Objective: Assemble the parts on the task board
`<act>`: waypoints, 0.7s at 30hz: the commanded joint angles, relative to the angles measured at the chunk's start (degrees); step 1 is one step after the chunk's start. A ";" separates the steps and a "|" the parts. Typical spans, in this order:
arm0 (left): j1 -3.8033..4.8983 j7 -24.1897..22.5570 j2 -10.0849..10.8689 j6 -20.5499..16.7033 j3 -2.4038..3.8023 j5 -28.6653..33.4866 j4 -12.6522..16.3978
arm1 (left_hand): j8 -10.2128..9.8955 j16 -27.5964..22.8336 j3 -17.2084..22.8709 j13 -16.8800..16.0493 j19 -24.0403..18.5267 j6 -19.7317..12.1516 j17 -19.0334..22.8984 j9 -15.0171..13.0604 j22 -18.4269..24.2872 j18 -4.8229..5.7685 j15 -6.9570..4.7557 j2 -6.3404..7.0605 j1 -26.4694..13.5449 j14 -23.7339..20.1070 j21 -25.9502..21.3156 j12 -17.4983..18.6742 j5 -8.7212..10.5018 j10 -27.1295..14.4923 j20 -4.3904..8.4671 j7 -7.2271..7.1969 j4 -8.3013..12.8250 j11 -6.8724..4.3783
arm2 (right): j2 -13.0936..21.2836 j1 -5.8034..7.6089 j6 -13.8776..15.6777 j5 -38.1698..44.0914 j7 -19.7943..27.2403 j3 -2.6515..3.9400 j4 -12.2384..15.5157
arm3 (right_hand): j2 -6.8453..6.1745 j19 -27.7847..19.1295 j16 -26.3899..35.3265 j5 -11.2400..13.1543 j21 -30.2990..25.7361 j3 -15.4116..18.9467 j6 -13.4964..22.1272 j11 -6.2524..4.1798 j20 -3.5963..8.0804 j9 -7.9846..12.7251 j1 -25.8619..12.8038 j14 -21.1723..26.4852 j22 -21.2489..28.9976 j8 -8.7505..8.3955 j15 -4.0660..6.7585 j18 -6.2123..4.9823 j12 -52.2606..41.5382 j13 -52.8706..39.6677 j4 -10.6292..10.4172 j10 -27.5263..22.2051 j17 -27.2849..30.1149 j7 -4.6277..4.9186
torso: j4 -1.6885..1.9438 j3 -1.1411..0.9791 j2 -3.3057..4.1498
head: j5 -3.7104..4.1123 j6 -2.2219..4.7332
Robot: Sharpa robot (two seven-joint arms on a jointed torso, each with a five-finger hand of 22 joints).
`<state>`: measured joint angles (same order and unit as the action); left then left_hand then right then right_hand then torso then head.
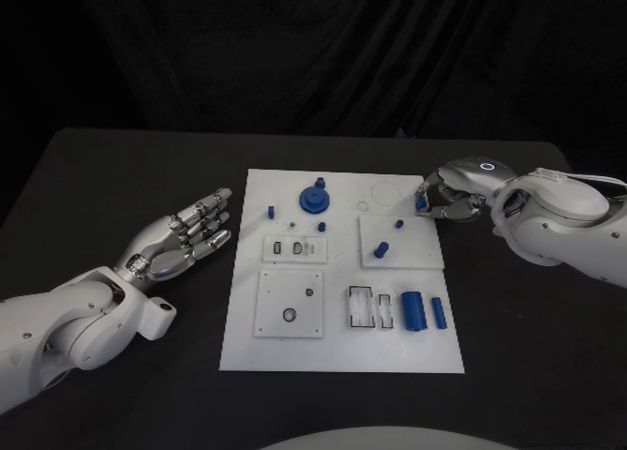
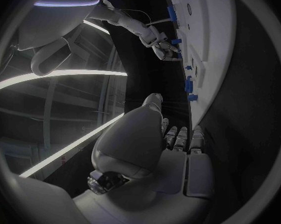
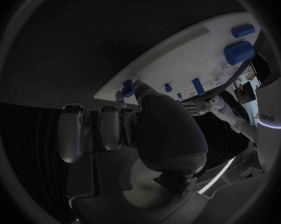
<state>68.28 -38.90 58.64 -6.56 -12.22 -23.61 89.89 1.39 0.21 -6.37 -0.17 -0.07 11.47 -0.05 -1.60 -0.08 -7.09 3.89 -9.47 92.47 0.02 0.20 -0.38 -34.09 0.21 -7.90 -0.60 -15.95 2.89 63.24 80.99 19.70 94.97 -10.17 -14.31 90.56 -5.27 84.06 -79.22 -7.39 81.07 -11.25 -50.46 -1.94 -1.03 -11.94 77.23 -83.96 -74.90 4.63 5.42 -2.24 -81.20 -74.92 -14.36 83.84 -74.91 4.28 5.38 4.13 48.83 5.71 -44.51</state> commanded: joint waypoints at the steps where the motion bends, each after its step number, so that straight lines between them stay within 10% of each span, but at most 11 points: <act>1: 0.07 -5.73 -0.13 0.76 0.03 0.41 0.06 | 0.14 -0.21 0.24 0.07 0.07 -0.03 0.05 0.04 0.08 -0.87 0.37 0.23 -0.51 -0.02 -0.20 0.29 0.09 0.10 -0.31 -0.14 -0.03 0.40 | -0.15 -0.17 0.09 0.16 -0.66 0.02 -0.25 | 0.78 1.59 0.25 -1.10 -0.45 -0.23 -1.39 0.39 -0.25 -0.50 0.56 -3.36 -11.09 0.81 -0.29 -0.14 0.24 -2.22 0.36 0.95 -0.01 0.01 | -0.03 -0.01 -0.03 | -0.07 -0.09; 21: 0.05 -5.57 -0.14 1.08 0.03 0.41 -0.17 | 0.15 -0.21 0.26 0.07 0.07 0.03 0.05 0.03 0.08 -0.89 0.46 0.22 -0.53 -0.02 -0.20 0.29 0.30 0.10 -0.41 -0.10 -0.03 0.58 | 0.33 -0.36 9.46 0.17 2.72 0.03 1.04 | 3.56 1.59 0.35 -5.21 -0.90 -0.72 -8.06 -0.71 0.52 -6.41 3.57 -3.31 -11.21 6.79 0.61 -0.19 0.11 -1.70 4.00 0.73 0.46 -1.53 | -0.03 0.00 -0.02 | -0.75 -0.42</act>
<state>68.28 -38.90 58.53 -6.22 -12.22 -23.52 89.64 1.39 0.21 -6.37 -0.17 -0.07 11.47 -0.07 -1.59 -0.06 -7.09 3.89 -9.47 92.47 0.02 0.20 -0.38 -34.09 0.40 -7.90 -0.60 -15.95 3.08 63.40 80.78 23.97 94.96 -8.75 -14.32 91.23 -2.68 84.06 -79.00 -12.42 80.31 -12.09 -57.71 -2.15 -1.03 -16.17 80.43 -84.17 -74.94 10.71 5.63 -2.25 -81.21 -75.07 -10.65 84.05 -74.50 3.22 5.37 4.13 48.82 5.10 -44.91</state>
